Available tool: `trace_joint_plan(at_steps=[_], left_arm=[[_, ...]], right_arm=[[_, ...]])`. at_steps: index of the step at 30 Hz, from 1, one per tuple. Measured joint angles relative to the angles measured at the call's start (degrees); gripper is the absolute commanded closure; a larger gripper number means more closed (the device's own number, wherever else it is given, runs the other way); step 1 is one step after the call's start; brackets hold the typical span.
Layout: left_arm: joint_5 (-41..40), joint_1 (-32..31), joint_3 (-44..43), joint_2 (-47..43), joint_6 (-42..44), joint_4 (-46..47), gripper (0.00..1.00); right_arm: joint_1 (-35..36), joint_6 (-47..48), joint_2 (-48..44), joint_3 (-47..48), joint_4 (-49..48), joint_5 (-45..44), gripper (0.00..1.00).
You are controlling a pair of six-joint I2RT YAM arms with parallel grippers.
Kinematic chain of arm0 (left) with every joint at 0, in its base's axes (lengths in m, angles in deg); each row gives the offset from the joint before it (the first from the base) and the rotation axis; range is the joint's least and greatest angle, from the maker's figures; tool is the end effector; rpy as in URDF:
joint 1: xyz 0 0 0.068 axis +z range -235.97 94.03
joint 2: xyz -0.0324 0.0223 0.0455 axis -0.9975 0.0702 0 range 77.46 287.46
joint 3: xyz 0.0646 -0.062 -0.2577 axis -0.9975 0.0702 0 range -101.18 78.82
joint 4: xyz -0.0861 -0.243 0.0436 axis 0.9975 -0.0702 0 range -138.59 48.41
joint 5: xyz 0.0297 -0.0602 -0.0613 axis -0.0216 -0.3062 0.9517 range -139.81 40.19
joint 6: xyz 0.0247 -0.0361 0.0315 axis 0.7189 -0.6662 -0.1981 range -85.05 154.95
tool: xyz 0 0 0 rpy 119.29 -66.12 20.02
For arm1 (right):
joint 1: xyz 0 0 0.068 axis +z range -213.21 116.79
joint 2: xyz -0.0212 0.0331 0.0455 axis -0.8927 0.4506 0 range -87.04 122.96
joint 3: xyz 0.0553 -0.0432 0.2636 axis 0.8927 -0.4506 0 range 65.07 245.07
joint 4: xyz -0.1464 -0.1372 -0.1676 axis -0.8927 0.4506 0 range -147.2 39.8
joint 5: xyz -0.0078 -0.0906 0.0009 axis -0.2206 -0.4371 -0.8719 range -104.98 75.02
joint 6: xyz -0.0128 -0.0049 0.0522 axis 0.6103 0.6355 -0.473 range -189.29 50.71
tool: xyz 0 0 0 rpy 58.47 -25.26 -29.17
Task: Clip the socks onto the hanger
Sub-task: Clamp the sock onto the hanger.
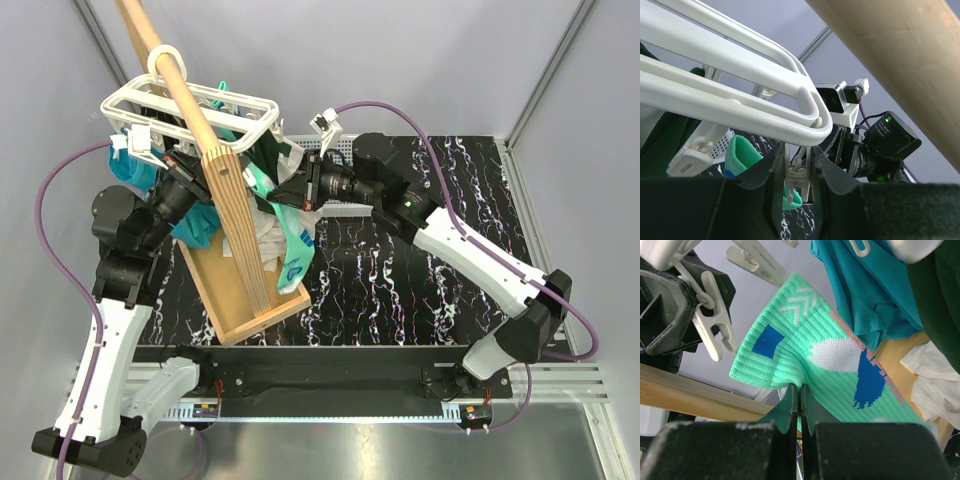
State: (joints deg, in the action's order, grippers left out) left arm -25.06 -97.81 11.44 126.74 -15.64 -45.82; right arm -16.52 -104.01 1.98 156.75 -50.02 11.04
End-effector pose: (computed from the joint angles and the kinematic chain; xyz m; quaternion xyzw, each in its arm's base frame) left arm 0.1586 -0.0484 0.4723 -0.0406 0.6241 -0.5115 0.5892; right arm 0.2376 0.2750 0.4403 -0.2266 0.6958 0.5566 0.3934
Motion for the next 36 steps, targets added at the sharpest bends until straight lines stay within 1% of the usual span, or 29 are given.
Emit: trace_joint_plan(at_steps=[18, 25, 36], left_arm=[[-1.05, 0.0, 0.0, 0.02, 0.07, -0.2, 1.0], [-1.7, 0.0, 0.0, -0.04, 0.02, -0.48, 1.0], [-5.92, -0.09, -2.56, -0.07, 0.2, -7.58, 1.0]], right_arm=[[1.66, 0.44, 0.24, 2.03, 1.11, -0.66, 1.0], [2.23, 1.36, 2.38, 5.14, 2.69, -2.95, 1.0], [5.88, 5.18, 3.96, 9.55, 8.15, -9.94, 1.0]])
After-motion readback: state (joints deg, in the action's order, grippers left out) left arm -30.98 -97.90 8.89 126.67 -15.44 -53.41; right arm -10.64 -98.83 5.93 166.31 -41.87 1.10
